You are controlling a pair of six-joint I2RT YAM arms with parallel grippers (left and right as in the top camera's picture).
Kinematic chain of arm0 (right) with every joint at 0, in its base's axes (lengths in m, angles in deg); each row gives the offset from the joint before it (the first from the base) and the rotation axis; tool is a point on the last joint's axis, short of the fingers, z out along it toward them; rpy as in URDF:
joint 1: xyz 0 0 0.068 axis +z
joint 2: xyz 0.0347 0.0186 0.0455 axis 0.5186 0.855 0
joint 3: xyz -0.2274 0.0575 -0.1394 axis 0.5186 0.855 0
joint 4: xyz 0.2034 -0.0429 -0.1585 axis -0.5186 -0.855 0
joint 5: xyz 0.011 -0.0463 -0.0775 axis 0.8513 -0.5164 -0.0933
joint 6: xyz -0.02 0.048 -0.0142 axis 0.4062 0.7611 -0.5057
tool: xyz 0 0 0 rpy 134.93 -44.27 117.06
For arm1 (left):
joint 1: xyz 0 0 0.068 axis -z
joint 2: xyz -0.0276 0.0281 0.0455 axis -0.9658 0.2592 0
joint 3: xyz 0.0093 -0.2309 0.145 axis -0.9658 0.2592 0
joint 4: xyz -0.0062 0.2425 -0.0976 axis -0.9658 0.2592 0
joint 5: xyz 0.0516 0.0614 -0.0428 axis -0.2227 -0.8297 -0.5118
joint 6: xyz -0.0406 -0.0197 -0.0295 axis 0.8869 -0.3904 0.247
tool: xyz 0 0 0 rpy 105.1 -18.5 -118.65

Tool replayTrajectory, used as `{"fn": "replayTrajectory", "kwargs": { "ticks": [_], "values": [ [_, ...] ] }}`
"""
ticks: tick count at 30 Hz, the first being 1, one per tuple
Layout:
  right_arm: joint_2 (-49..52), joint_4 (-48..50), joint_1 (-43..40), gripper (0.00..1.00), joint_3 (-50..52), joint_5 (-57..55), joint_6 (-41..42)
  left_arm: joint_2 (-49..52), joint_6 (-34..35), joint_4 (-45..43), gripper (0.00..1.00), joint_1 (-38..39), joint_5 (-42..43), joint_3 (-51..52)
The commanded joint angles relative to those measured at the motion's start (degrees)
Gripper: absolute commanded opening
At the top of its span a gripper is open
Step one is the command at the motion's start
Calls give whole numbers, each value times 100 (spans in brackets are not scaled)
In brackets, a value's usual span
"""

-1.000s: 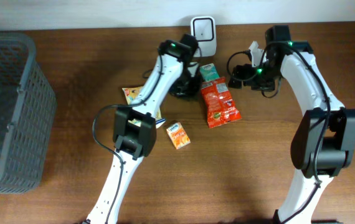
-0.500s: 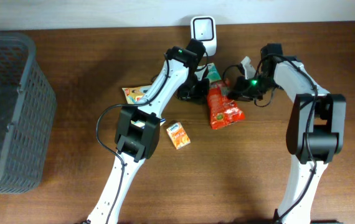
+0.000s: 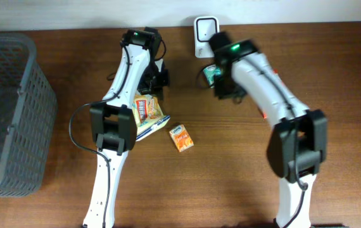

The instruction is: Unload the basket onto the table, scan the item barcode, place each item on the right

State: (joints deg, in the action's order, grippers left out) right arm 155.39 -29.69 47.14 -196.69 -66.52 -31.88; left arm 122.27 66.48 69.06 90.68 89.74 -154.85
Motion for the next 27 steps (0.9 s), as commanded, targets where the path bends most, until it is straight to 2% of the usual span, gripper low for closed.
{"fn": "replayTrajectory", "kwargs": {
  "ticks": [1,2,3,5,7,10,12,14,15,17,20,21,23,27],
  "values": [
    [-13,186,-1727,82,-382,1650,-994,28,-448,-125,1,400,837,-105],
    [37,315,-2107,72,-321,2046,-1246,28,-446,-289,1,588,839,-105],
    [188,525,-2542,72,-221,2232,-1381,28,-446,-531,2,800,839,-105],
    [516,776,-2817,79,-219,2229,-1379,28,-444,-715,4,1021,817,-105],
    [916,1134,-2955,79,-219,2142,-1379,28,-446,-691,4,1141,817,-105],
    [1276,1099,-2855,77,-216,2463,-1628,28,-446,-780,6,1263,776,-105],
    [1362,866,-2675,75,-214,2874,-1729,28,-435,-881,4,1268,778,-105],
    [1368,286,-2197,74,-214,3432,-2044,28,-422,-927,5,1270,778,-105],
    [1368,87,-1952,71,-212,3434,-2044,28,-422,-968,5,1276,780,-105],
    [1325,-74,-1545,71,-221,3403,-2026,28,-422,-999,4,1279,780,-105],
    [1335,96,-1521,77,-221,3451,-1998,28,-199,-1294,5,1279,782,-105],
    [1335,291,-1530,78,-221,3370,-1928,28,-164,-1661,5,1279,782,-105],
    [1335,608,-1777,79,-223,3191,-1165,28,-166,-2426,7,1279,780,-105],
    [1335,1032,-2199,80,-221,3233,-1093,37,-166,-3287,8,1340,780,-103]
  ]
}}
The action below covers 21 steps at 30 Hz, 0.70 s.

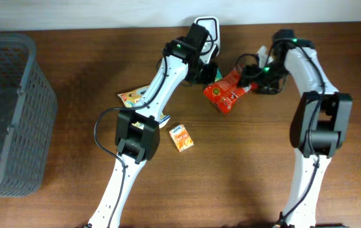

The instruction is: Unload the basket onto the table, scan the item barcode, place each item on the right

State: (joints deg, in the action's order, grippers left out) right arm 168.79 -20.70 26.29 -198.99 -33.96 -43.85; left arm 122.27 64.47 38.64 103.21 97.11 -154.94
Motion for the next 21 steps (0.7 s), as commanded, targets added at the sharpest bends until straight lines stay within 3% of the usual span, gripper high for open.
{"fn": "replayTrajectory", "kwargs": {
  "ticks": [1,6,9,13,17,18,19,21],
  "values": [
    [-4,227,-87,81,9,-17,105,63,35,-393,9,151,44,-94],
    [-4,358,-37,81,9,234,105,680,37,-584,9,437,-63,-94],
    [-4,293,-26,81,9,258,105,870,37,299,0,474,-66,-94],
    [-4,153,22,81,9,542,103,870,149,1495,0,479,184,-96],
    [20,-144,459,80,168,623,-48,870,234,1526,0,382,188,-96],
    [20,-212,525,75,190,623,-50,870,232,1528,0,319,190,-96],
    [20,-334,542,58,192,621,-52,868,234,1532,0,203,192,-96],
    [20,-369,531,38,192,616,-52,866,232,1580,0,105,192,-111]
  ]
}}
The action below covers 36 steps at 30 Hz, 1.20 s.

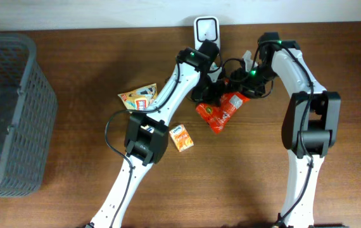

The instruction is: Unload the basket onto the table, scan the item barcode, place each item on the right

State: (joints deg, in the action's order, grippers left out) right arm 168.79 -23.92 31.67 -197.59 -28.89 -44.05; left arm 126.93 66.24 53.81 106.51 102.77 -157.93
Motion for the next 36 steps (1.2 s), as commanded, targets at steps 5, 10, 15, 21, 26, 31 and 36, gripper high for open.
{"fn": "replayTrajectory", "kwargs": {
  "ticks": [5,10,15,21,26,31,36],
  "values": [
    [-157,-413,-11,4,-227,-264,-31,400,50,863,22,-702,-398,-1078],
    [-846,-2507,667,4,-2151,-4496,632,243,52,1690,29,-1486,-549,-2527],
    [-566,-2964,1963,4,-1714,-6126,2247,146,-59,2024,23,-1952,-743,-2522],
    [90,-2726,2813,4,-1355,-5814,3565,-413,-57,2024,33,-1987,-1886,-2522],
    [133,-2103,3486,82,-1377,-4341,3589,-573,-149,2024,38,-2000,-1893,-2522],
    [-24,-2245,2942,82,-2337,-1729,2472,-1147,-166,2024,43,-2304,-2142,-2516],
    [-221,-3080,2717,82,-2520,-2081,2044,-1279,-166,2024,49,-2380,-2138,-2500]
  ]
}}
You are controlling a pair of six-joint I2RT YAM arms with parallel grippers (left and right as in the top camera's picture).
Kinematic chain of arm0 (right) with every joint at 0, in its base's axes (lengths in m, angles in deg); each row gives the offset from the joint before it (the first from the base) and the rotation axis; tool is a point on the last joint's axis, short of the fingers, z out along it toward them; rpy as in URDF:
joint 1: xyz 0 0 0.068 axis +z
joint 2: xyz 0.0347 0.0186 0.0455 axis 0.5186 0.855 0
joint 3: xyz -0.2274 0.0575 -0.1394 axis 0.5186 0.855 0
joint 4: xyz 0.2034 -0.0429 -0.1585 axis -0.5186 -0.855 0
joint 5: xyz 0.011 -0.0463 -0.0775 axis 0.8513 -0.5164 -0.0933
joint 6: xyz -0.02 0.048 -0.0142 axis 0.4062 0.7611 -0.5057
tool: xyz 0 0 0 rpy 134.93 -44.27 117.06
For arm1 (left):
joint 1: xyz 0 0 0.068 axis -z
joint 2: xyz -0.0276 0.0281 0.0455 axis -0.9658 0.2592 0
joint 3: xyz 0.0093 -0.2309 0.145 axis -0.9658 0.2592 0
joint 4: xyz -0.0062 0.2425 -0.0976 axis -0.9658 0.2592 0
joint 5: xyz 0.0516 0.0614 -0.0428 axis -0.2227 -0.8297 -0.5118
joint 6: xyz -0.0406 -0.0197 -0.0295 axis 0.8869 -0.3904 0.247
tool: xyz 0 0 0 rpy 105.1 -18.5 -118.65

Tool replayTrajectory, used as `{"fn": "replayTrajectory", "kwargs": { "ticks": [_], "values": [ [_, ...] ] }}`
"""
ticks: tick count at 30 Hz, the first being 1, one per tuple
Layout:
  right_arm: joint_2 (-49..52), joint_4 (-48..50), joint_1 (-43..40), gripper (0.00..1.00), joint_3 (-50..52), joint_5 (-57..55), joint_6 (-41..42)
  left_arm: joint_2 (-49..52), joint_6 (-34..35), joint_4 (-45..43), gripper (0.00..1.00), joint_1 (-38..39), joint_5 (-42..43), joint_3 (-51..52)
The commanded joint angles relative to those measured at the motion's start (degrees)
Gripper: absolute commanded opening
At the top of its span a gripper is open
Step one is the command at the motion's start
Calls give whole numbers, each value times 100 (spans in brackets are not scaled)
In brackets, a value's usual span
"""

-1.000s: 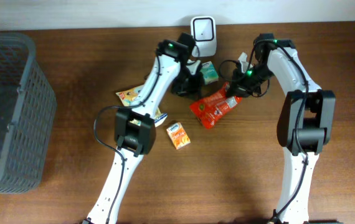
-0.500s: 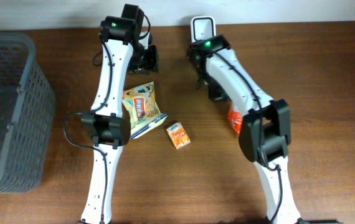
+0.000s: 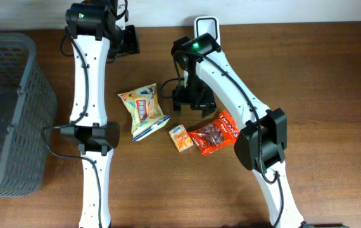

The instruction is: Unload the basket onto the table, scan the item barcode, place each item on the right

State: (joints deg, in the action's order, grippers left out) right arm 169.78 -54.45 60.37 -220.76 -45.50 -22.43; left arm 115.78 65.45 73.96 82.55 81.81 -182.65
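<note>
The red snack packet [image 3: 215, 133] lies flat on the table, right of a small orange box [image 3: 181, 137]. My right gripper [image 3: 193, 101] hovers just up and left of the packet, apart from it, jaws seemingly spread with nothing in them. The white barcode scanner [image 3: 206, 27] stands at the table's back edge, behind the right arm. My left gripper [image 3: 128, 39] is far back left, away from every item; its fingers are too dark to read. A yellow snack packet [image 3: 144, 107] lies left of centre.
A grey mesh basket [image 3: 9, 114] fills the left edge of the table. The left arm runs down the table beside the yellow packet. The right arm crosses from the front right to the middle.
The red packet was held up between both grippers near the scanner; now it lies on the table beside the orange box. My left gripper has withdrawn to the back left, and the right one has let go.
At first my left gripper was by the yellow packet and the right one held an item near the scanner. Then both grippers met around the red packet in front of the scanner, twice. Now the packet rests on the table and both grippers are off it.
</note>
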Motion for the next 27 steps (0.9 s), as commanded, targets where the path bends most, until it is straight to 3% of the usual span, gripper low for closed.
{"fn": "replayTrajectory", "kwargs": {
  "ticks": [1,3,4,6,7,8,11,17,22,25,27],
  "values": [
    [-387,-20,-350,85,-205,-483,-118,-164,-87,9,56,37,-37,-22],
    [-391,-26,-802,86,-205,-461,79,-164,-87,9,63,90,-42,-13],
    [-505,-22,-1062,86,-205,-507,496,-164,-87,9,75,116,-44,48],
    [-866,-26,-1239,88,-205,-811,647,-164,-87,9,81,116,-44,133],
    [-1060,-26,-1235,90,-205,-914,656,-162,-87,9,94,116,-44,136],
    [-1335,-26,-1226,99,-203,-918,667,-162,-87,9,98,116,-44,136],
    [-1847,-26,-1228,99,-114,-1488,1117,-162,-90,9,99,116,-44,144],
    [-1958,-26,-1346,99,841,-1746,1115,-162,-92,9,99,116,-46,144],
    [-3084,-26,-1464,99,1019,-1735,184,-162,-90,9,99,116,-46,144],
    [-3375,22,-1670,99,2114,-1965,522,-162,-90,9,99,116,-46,144],
    [-3383,890,-1915,99,3036,-1421,704,-162,-90,9,99,116,-46,144]
  ]
}}
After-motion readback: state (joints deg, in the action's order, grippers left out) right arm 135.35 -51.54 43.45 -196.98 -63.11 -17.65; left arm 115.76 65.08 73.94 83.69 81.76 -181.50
